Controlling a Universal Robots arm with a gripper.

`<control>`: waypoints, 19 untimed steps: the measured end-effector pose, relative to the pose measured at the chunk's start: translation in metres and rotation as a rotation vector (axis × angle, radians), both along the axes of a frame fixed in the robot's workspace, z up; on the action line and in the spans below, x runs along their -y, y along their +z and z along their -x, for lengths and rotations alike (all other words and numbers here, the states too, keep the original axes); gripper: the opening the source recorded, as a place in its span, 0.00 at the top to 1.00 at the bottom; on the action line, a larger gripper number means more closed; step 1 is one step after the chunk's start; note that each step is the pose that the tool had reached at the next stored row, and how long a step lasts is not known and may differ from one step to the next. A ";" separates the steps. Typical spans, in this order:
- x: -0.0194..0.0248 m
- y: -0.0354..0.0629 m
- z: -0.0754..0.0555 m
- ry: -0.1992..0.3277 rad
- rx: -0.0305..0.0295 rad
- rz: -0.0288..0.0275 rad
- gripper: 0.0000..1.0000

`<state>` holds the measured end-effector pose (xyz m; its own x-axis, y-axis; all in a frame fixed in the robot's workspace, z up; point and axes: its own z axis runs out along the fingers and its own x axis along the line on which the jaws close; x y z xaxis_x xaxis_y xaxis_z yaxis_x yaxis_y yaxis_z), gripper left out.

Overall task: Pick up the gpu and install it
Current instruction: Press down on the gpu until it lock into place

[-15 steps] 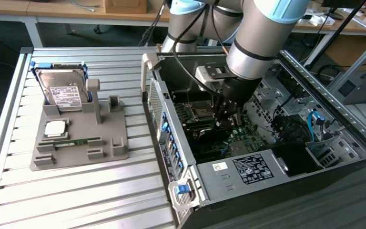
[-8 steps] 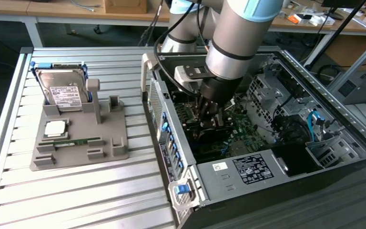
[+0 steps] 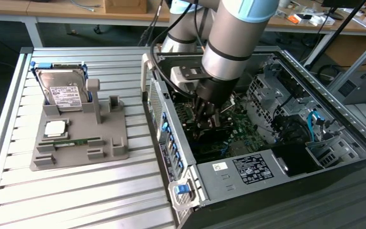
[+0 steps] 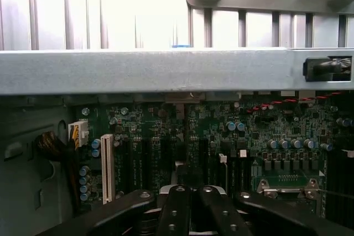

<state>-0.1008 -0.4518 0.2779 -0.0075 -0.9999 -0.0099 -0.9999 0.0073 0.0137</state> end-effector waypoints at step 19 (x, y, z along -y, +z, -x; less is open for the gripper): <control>0.0000 -0.0026 0.002 0.000 -0.0001 0.0001 0.90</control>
